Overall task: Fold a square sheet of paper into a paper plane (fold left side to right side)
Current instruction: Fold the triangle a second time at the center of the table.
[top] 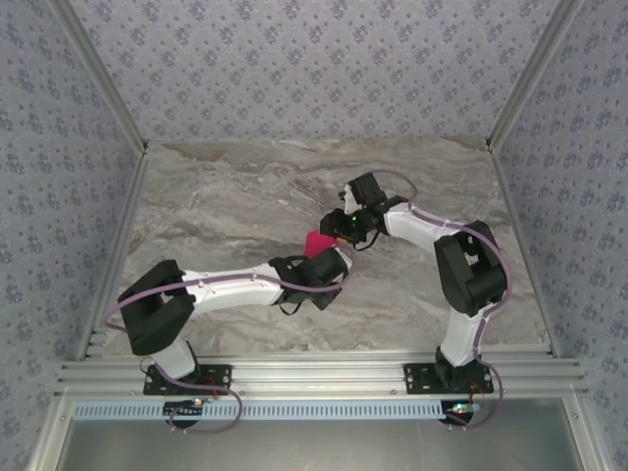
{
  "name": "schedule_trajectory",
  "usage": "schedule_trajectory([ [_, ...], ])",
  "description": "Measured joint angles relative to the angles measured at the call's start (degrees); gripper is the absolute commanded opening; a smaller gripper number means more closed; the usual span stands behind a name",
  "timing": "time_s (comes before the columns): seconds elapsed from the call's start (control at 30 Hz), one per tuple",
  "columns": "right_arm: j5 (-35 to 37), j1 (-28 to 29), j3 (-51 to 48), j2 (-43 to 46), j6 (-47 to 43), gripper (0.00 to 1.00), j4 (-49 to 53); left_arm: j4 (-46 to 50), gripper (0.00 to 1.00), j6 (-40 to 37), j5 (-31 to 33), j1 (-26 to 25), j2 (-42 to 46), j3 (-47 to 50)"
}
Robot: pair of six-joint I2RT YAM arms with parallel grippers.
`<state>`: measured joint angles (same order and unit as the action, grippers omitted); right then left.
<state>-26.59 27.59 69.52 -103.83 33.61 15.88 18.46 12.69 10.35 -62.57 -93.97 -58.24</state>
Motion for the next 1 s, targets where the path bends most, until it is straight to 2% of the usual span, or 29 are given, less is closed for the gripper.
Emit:
schedule_trajectory([
  [0.17, 1.3, -1.4, -3.2, 7.1, -1.0, 0.67, -2.3, -1.7, 0.0, 0.0, -7.0, 3.8, 1.3, 0.7],
  [0.37, 4.2, -2.6, -11.6, 14.6, -1.5, 0.67, -3.7, -3.3, 0.0, 0.1, -15.8, 9.6, 2.0, 2.6],
  [0.53, 4.8, -1.4, -19.2, 17.7, -1.3, 0.49, -5.9, -3.2, 0.0, 0.2, -21.6, 14.7, 4.0, 4.5],
  [0.63, 5.0, 1.3, -21.8, 17.7, -0.9, 0.3, -7.1, -3.0, 0.0, -0.1, -24.5, 17.4, 5.2, 4.6],
  [0.73, 5.2, 4.6, -23.3, 17.7, 0.2, 0.17, -8.2, -2.6, 0.0, -0.7, -26.8, 19.7, 5.7, 4.6],
  [0.83, 5.5, 7.5, -24.4, 17.4, 1.9, 0.12, -10.0, -1.6, 0.0, -1.2, -28.7, 21.4, 5.7, 4.6],
  [1.0, 6.1, 10.3, -25.5, 13.3, 4.6, 0.1, -12.3, -0.3, 0.0, -2.3, -30.3, 22.1, 5.5, 4.6],
])
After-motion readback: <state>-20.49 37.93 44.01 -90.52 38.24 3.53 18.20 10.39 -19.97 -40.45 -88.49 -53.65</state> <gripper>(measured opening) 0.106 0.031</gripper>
